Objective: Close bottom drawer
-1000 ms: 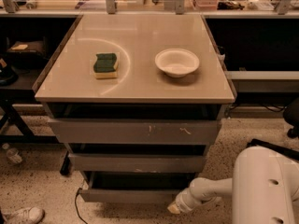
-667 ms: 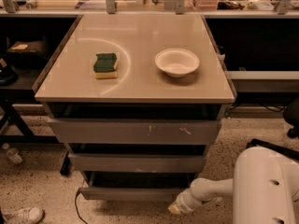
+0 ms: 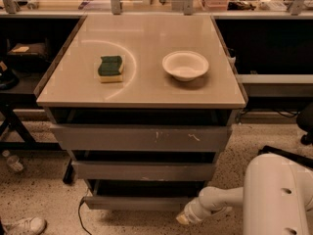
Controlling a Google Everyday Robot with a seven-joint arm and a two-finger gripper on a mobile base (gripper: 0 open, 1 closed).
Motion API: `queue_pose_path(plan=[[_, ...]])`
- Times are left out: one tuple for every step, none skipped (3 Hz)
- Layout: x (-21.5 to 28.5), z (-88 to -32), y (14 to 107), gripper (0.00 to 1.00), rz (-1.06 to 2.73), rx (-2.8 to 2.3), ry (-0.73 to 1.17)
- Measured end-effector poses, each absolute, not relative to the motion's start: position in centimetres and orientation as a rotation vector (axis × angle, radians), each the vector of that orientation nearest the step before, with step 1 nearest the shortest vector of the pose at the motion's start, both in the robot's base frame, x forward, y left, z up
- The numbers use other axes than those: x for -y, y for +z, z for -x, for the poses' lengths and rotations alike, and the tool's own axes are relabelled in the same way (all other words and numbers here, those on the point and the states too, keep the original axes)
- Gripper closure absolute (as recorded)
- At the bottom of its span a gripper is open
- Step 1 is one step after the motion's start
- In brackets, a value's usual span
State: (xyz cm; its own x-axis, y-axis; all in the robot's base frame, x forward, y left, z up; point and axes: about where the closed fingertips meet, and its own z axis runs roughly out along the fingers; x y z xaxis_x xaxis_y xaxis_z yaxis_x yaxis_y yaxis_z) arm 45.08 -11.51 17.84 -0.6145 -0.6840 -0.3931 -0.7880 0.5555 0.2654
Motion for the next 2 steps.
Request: queue_pose_path(plan=[[11.51, -45.07, 17.83, 0.13, 1.229, -2.547, 0.617], [11.50, -45.07, 17.83, 0.00, 1.229, -2.547, 0.617]])
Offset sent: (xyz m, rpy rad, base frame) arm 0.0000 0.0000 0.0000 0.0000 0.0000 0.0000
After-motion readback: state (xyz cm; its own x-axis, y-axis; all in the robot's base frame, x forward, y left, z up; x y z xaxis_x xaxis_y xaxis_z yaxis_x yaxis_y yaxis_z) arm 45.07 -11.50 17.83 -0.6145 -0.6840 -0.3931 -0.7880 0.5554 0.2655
